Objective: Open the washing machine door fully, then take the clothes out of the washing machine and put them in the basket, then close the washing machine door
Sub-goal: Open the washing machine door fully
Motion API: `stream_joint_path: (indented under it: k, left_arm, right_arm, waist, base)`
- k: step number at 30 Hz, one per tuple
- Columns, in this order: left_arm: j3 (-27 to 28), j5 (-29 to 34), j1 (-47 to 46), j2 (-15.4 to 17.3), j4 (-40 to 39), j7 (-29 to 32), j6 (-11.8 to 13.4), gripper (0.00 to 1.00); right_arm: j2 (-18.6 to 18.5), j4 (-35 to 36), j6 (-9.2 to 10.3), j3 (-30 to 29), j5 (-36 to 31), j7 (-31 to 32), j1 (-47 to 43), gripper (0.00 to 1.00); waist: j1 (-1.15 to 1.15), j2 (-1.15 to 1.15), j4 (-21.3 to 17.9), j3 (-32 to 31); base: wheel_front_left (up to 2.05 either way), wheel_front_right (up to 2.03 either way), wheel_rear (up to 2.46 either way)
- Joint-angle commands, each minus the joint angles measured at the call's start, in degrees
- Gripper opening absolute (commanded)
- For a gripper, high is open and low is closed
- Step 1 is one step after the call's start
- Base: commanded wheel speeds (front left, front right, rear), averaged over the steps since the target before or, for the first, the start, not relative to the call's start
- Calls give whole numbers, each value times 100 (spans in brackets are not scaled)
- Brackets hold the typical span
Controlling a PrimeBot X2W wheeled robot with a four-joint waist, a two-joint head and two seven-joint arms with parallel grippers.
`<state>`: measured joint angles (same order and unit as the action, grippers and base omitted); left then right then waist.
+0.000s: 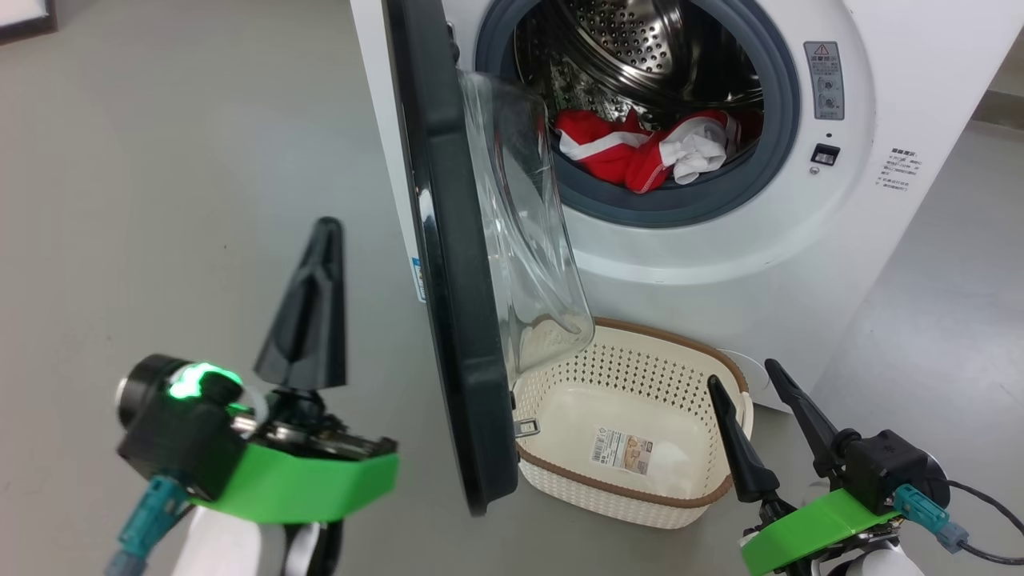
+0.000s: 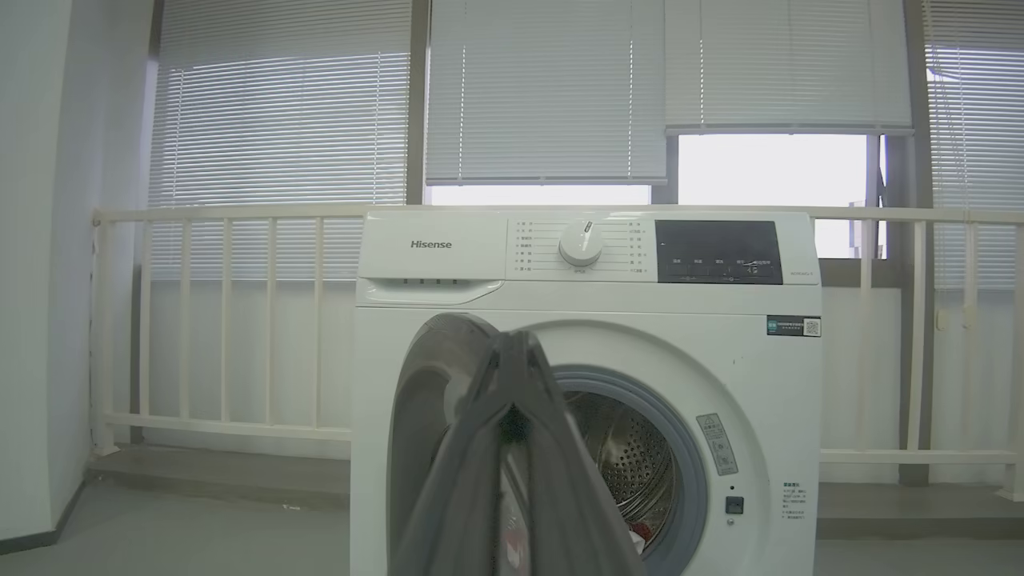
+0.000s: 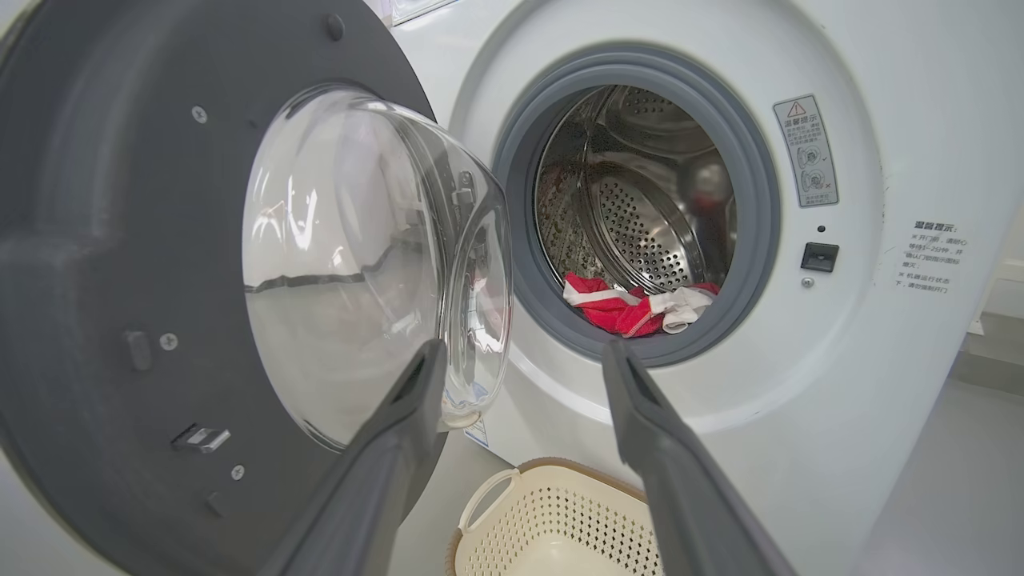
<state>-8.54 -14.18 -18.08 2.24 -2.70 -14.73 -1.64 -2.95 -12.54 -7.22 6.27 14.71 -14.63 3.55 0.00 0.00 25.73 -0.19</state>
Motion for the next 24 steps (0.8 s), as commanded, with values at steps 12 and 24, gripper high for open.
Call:
stream_joint_path:
  k: [12,24]
  left_arm:
    - [-1692,143,-117,64,-657,140,-111,0]
    - [-2458,-463,9,64,282,343,-42,0]
  right_arm:
    - [7,118,-26,194,1,-37,70,100]
    - [7,95,-26,275,27,-37,109,100]
  waist:
    - [0,0,-46,79]
    - [0,0,-161,139]
  base:
    - [0,0,0]
    - [0,0,0]
